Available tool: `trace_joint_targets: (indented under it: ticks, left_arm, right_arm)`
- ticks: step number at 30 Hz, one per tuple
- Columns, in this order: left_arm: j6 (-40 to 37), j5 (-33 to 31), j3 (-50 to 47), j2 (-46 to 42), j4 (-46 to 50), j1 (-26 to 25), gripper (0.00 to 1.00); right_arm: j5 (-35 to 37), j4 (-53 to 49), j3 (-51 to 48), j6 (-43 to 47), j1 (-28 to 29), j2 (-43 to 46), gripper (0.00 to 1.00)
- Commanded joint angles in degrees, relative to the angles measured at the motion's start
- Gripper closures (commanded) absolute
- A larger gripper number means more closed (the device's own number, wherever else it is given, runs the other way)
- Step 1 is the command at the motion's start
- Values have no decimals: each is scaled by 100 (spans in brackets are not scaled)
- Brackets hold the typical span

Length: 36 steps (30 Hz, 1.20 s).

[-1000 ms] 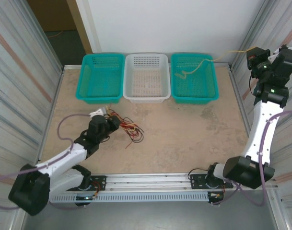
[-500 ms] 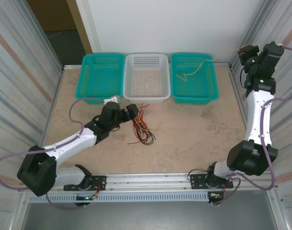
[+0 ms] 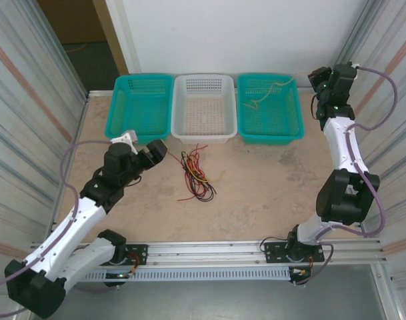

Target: Untangle the cables

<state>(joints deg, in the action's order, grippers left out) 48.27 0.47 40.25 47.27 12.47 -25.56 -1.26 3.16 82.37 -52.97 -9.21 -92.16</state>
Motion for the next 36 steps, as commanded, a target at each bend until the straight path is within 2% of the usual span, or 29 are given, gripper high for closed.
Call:
trace_joint_targets:
  ticks: [1, 5, 7, 8, 12, 13, 19, 20, 22, 28, 32, 36]
  left_arm:
    - [86, 106, -175, -156, 326, 34, 13]
    - [69, 355, -127, -97, 339, 42, 13]
    - [69, 466, -73, -53, 369, 42, 13]
    - [62, 494, -55, -39, 370, 42, 13]
    - [16, 550, 8, 14, 397, 42, 13]
    - [15, 551, 9, 34, 405, 38, 13]
    - [16, 529, 18, 171, 372, 39, 14]
    - [16, 509, 22, 187, 375, 42, 14]
    - [16, 487, 40, 249, 342, 60, 14]
    - [-11, 567, 144, 559, 326, 117, 16]
    - [33, 668, 232, 742, 417, 147, 18]
    - [0, 648, 377, 870, 619, 158, 19]
  right_arm:
    - [200, 467, -468, -89, 42, 68, 100]
    - [93, 520, -1028, -213, 12, 270, 100]
    - [-29, 203, -1144, -230, -27, 369, 97]
    - [-48, 46, -1191, -223, -57, 436, 93]
    - [-18, -276, -1614, -239, -204, 804, 62]
    - [-68, -354, -1711, -249, -252, 883, 57]
    - [-376, -1107, -1872, 74, -488, 1234, 45]
    - [-388, -1201, -1873, 160, -502, 1309, 36]
    - [-380, -1617, -1774, 402, -514, 1417, 27]
    - [-324, -2551, -1639, 873, -579, 1716, 24]
    - [-21, -3190, -1583, 1277, -598, 2101, 20]
    - [66, -3760, -1458, 1641, -816, 2520, 17]
